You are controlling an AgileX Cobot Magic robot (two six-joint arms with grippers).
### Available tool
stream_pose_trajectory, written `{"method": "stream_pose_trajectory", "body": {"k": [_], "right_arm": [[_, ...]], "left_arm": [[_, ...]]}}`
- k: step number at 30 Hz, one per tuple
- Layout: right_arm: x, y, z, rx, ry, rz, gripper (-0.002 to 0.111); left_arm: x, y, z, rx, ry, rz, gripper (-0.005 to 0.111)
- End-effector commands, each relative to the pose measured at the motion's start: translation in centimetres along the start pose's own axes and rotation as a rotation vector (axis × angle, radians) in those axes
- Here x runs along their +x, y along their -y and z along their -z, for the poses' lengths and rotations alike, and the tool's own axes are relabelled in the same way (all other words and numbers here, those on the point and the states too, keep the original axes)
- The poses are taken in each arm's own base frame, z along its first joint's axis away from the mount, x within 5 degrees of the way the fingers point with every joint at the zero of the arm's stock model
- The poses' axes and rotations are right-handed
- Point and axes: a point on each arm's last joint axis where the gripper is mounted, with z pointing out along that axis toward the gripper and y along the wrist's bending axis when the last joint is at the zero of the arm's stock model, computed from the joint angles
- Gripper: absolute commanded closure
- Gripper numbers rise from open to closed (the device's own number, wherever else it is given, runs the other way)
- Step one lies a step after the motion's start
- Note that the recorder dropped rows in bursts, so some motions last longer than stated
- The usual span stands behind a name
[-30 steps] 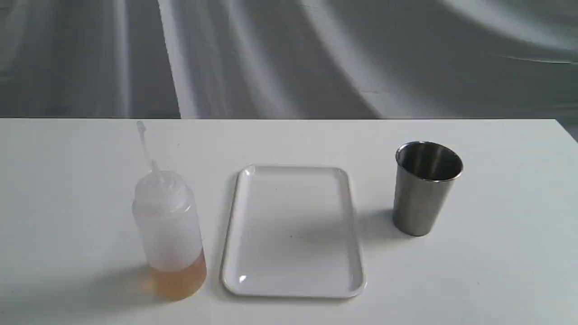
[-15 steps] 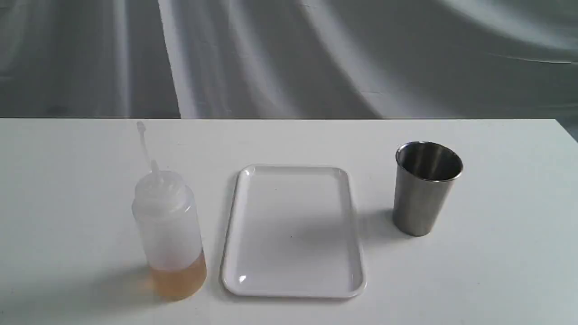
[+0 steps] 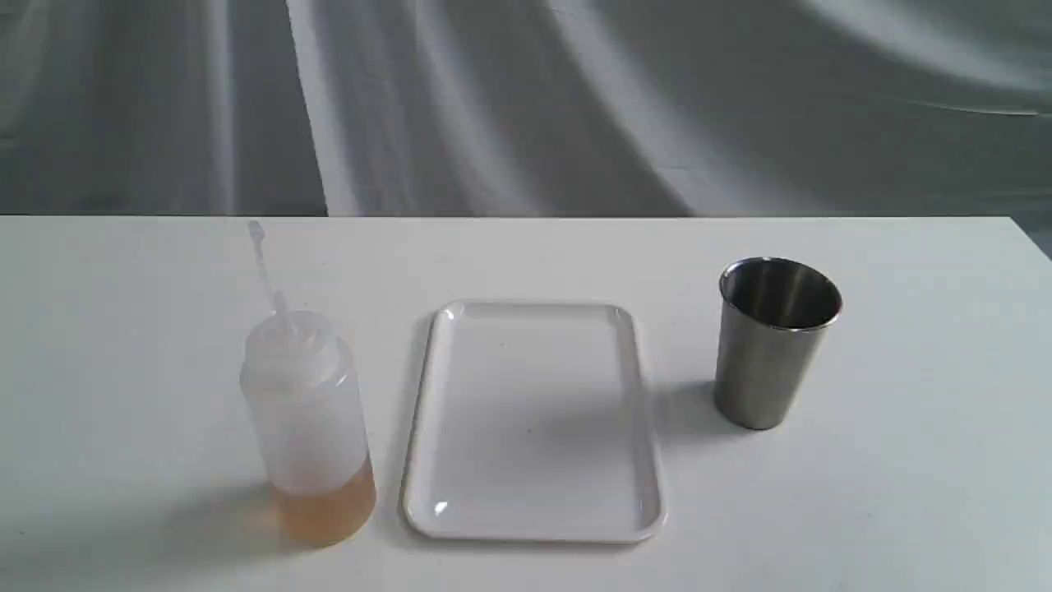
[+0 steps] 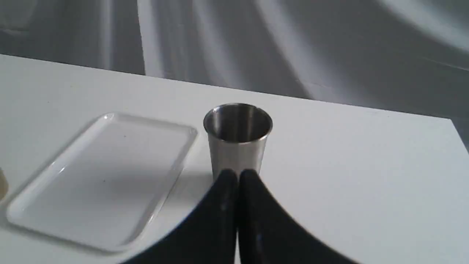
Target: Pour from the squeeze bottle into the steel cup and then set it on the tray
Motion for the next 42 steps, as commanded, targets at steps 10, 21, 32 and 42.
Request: {"method": "stream_pose_trajectory", "body": {"k": [10, 21, 32, 42], "right_arm": [[-6.9, 0.0, -3.1, -0.002, 0.110, 0.004, 0.108], [-10.9, -4.7, -7.4, -0.237, 0.109, 0.158, 0.108], [-6.5, -16.3, -14.1, -0.603, 0.021, 0.240, 0.108], [3.5, -21.2, -18.8, -0.686, -0.143, 0.239, 0.108]], "left_arm": [[0.1, 0.0, 0.0, 0.006, 0.005, 0.004, 0.107], [0.1, 0.0, 0.0, 0.006, 0.005, 0.001, 0.107], [0.1, 0.0, 0.0, 0.006, 0.005, 0.003, 0.107], [0.1, 0.0, 0.0, 0.006, 0.005, 0.003, 0.107]]}}
